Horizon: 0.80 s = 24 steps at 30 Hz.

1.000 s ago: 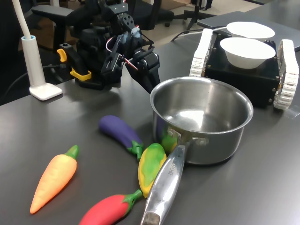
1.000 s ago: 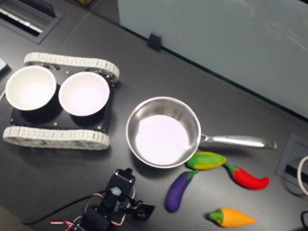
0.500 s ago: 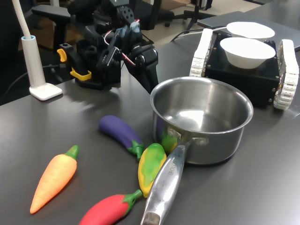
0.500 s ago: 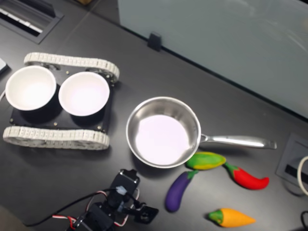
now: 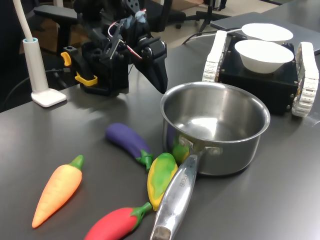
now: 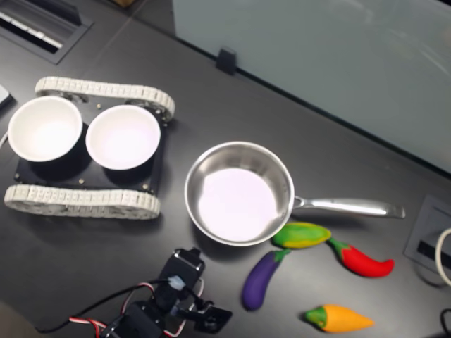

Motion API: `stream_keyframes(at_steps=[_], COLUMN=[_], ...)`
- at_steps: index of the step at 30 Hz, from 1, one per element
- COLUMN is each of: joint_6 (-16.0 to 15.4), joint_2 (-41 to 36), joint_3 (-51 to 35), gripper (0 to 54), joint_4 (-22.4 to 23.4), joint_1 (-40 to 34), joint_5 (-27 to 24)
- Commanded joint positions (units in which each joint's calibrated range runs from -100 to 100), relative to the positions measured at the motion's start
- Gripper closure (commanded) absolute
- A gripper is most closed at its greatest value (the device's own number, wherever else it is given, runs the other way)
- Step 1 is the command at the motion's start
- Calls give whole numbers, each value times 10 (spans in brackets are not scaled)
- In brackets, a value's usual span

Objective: Pick up the carrot and place them in the pan

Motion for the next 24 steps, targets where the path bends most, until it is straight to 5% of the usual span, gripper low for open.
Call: stream_keyframes(at_steps=[1, 24], joint_6=[-17, -130], joint_2=[24, 60], joint_3=[-77, -277], gripper=[533, 533], joint_4=[14, 87], joint_1=[35, 221], joint_5=[9, 42])
